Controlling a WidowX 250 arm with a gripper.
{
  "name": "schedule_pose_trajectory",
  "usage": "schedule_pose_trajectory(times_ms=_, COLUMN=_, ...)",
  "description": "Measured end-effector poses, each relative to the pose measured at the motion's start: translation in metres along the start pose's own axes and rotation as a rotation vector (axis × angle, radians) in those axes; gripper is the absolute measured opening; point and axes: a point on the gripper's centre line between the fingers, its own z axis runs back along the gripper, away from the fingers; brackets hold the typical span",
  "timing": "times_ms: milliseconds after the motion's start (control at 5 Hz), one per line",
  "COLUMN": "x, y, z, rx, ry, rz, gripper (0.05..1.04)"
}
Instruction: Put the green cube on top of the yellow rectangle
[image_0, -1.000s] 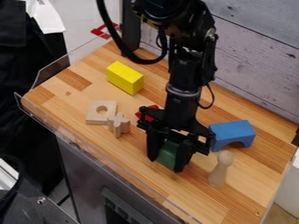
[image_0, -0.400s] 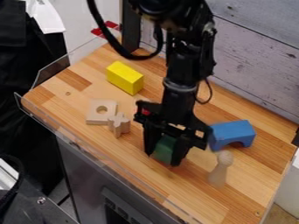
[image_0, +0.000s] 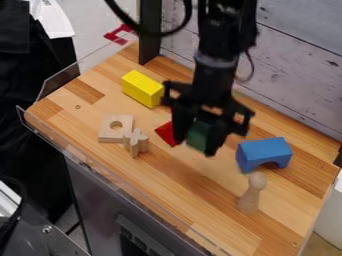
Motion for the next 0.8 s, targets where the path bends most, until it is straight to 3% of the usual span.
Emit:
schedule_pose_trajectory(times_ms=400, x=0.018, y=0.045, z=0.033, rx=-0.016, ry=-0.056, rz=0.092, gripper=0.561)
schedule_pose_trajectory(times_ms=800, x=0.023, y=0.1, z=0.041, rx=-0.035, ry=-0.135, rz=0.191, gripper=0.562)
